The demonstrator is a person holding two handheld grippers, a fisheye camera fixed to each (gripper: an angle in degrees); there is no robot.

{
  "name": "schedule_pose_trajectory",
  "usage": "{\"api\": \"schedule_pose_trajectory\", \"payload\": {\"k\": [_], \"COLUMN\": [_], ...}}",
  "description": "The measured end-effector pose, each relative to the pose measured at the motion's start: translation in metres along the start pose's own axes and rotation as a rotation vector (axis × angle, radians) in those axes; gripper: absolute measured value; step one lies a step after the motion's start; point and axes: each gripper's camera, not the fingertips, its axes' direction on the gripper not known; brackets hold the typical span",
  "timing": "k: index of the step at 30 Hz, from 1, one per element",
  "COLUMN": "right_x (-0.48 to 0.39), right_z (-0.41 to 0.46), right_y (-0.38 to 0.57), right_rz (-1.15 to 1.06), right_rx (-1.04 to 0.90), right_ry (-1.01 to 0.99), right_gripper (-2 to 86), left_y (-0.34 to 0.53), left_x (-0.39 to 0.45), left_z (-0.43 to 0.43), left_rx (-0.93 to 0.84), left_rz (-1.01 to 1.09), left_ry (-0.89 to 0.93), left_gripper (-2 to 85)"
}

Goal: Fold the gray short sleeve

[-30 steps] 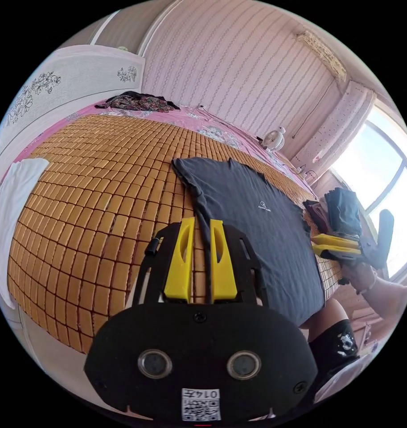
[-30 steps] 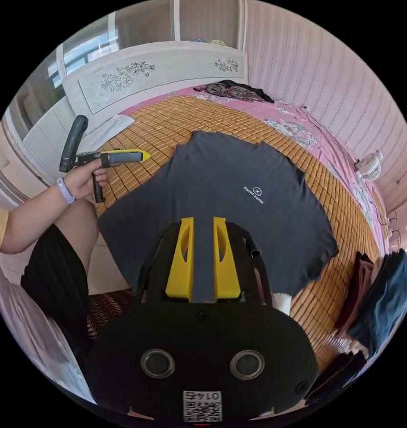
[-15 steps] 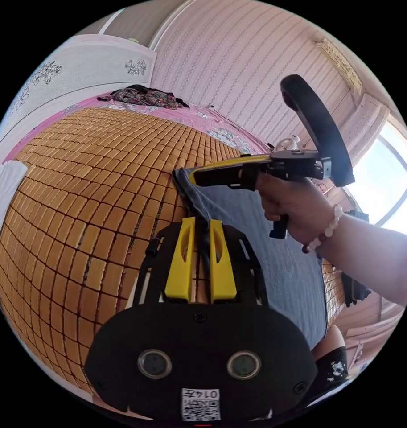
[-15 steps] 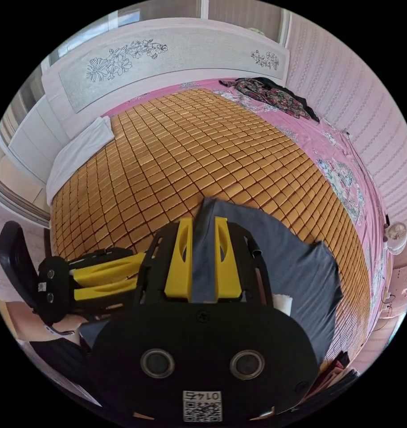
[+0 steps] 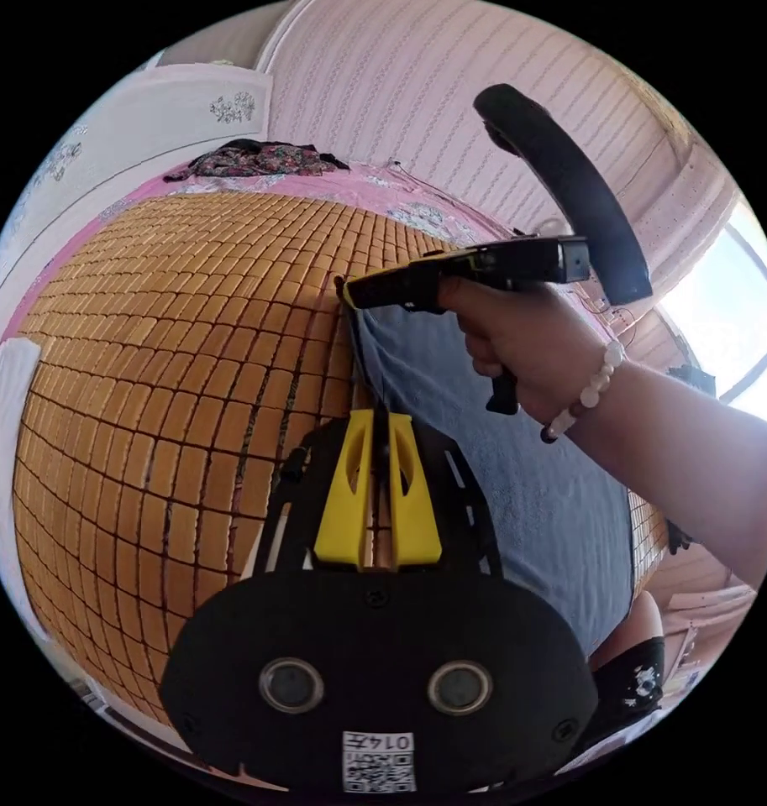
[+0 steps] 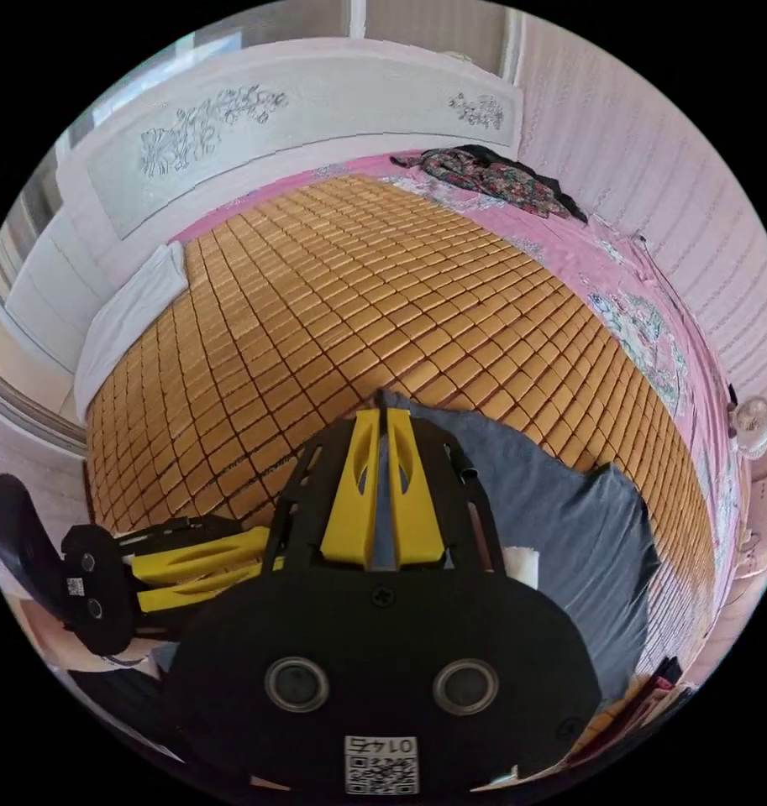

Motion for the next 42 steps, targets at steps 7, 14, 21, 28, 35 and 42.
{"api": "schedule_pose_trajectory", "payload": {"k": [7,14,21,28,35,42], "right_x": [0.127,0.197,0.242,0.285,0.313,0.311], "right_z": [-0.079,-0.191,-0.247,-0.263,-0.270,-0.282], "right_y": [0.088,0.263,0.364,0.382,0.381,0.379], "right_rz": [0.266,0.518,0.710,0.843,0.912,0.872], "right_rx": [0.047,0.167,0.102,0.165,0.247,0.266], "right_ry": [0.008,0.094,0.185,0.102,0.020,-0.008], "right_gripper": [7.4,7.6,7.7,8.2,7.2,3.2], "left_y": [0.029,0.059,0.037,0.013,-0.022,-0.029], "left_x": [0.057,0.095,0.183,0.290,0.392,0.465], "left_z": [-0.005,0.011,0.064,0.134,0.216,0.309], "left_rx": [-0.005,-0.059,-0.113,-0.251,-0.275,-0.366], "left_rz": [0.248,0.376,0.548,0.686,0.780,0.790], "left_ry": [0.092,0.251,0.362,0.479,0.417,0.340], "left_gripper": [6.7,6.2,5.4,6.1,6.3,8.7]}}
